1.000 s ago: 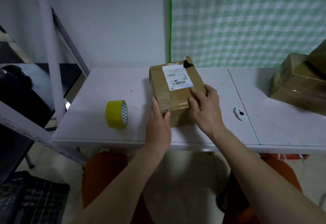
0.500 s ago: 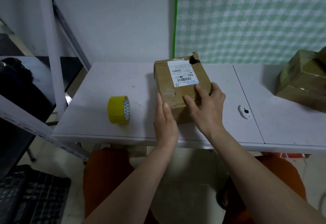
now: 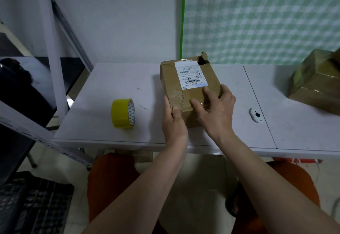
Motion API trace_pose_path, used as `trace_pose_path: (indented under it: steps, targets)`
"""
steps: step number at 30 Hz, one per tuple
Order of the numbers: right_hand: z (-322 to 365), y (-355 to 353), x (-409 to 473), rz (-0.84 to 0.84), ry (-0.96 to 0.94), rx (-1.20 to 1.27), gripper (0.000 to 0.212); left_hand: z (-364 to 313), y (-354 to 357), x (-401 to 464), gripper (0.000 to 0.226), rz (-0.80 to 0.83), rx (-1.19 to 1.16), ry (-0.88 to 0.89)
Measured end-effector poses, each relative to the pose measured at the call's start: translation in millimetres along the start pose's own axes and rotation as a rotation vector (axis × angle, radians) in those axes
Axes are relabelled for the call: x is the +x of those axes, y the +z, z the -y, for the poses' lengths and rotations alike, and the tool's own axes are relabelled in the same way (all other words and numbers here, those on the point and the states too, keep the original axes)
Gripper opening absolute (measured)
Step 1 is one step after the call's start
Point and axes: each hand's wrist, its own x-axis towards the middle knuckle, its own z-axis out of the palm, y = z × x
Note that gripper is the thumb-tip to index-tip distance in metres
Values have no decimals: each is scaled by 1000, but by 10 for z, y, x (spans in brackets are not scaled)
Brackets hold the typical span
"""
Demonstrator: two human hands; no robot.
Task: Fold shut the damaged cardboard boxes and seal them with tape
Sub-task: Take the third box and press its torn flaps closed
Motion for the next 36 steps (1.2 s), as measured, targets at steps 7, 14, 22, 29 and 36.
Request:
trace_pose_path:
  steps: [7,14,22,29,36]
  targets:
    - [-18,1,11,5,-3,22,57,-16,53,-2,44,-37,-47,-53]
    - [-34,-7,51,11,2,15,58,-29,143,68,44,-99,-98,-70]
    - [-194,-39,-36,-30,-191,-1,48,97,-145,-89,51,28,227,366]
    - [-325,-1,-58,-50,-293,29,49,273,-287,113,44,-24,335,640]
    - [-373,77,-28,-95,-308,66,47,292,-158,122,34,-113,252,621]
